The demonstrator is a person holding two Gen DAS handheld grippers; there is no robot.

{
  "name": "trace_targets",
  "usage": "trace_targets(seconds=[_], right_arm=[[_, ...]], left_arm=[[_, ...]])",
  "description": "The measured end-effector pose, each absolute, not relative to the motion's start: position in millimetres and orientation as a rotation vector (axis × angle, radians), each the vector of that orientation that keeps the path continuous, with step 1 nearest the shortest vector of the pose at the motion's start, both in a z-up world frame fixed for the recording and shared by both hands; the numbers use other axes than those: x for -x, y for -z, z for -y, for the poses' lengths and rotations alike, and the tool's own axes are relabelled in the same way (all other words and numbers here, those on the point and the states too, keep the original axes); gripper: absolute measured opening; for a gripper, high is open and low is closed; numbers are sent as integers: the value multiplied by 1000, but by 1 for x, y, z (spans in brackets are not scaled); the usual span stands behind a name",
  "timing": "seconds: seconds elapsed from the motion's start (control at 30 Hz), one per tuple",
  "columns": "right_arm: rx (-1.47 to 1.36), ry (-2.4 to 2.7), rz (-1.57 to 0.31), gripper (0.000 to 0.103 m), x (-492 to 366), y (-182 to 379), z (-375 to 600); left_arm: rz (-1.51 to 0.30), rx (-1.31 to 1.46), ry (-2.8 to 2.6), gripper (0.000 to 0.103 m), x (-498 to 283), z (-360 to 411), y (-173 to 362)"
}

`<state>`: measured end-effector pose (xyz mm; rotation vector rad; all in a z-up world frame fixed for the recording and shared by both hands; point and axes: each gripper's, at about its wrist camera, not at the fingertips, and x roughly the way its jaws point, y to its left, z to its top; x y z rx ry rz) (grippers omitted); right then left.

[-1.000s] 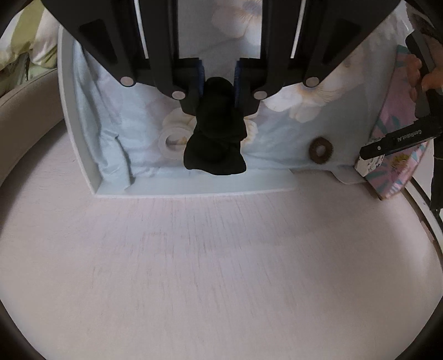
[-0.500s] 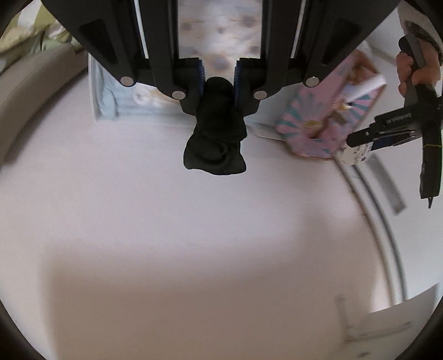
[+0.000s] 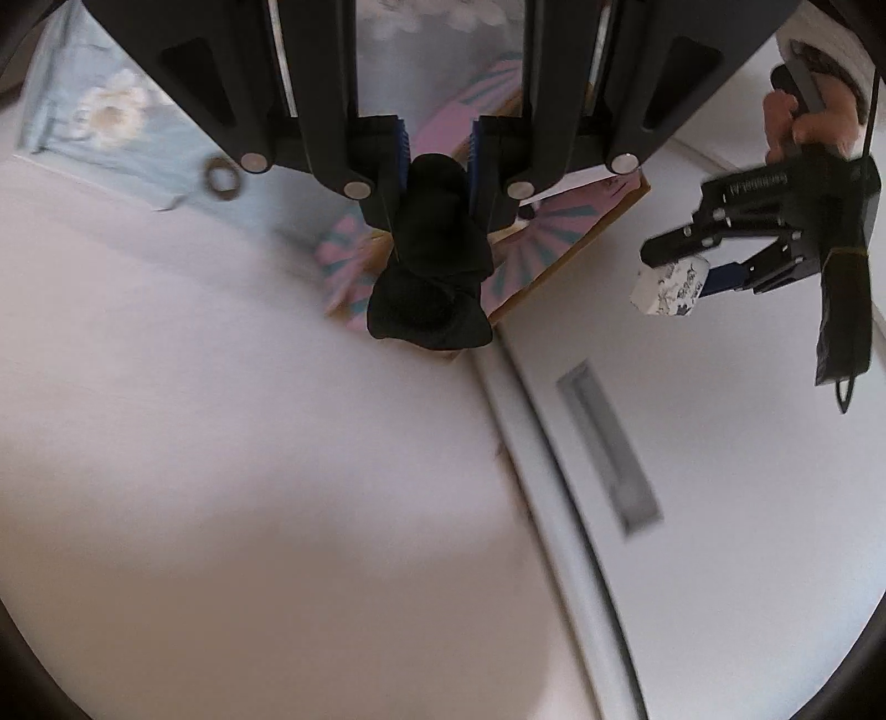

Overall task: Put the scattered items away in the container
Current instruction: 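Carry tissue pack and scrunchie into the cardboard box and release both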

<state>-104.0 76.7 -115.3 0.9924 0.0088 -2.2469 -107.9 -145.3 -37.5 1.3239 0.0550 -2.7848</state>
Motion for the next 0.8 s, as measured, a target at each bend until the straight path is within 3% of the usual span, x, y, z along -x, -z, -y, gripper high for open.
trace_targets(seconds=[0.23,0.53,0.57,0.6,0.63,0.7,0.8], right_arm=[[-1166,2194,-78,15,148,172,-21],[-1220,2182,-139,16,166,194,4],[-1228,2178,-147,19,166,194,4],[-1234,2179,-155,26,167,195,4],[-1231,2192,-161,37,167,195,4],[-1212,2221,-154,53,166,194,5],[-1186,2235,-99,62,164,187,-3]], left_arm=[[-123,-1463,2772,65,115,145,97],[-127,-1495,2770,66,137,156,102],[-129,-1507,2764,73,137,156,101],[-123,-1526,2745,92,140,156,102],[-114,-1531,2731,100,143,156,105],[-83,-1510,2725,102,143,154,103],[-41,-1491,2730,102,143,151,98]])
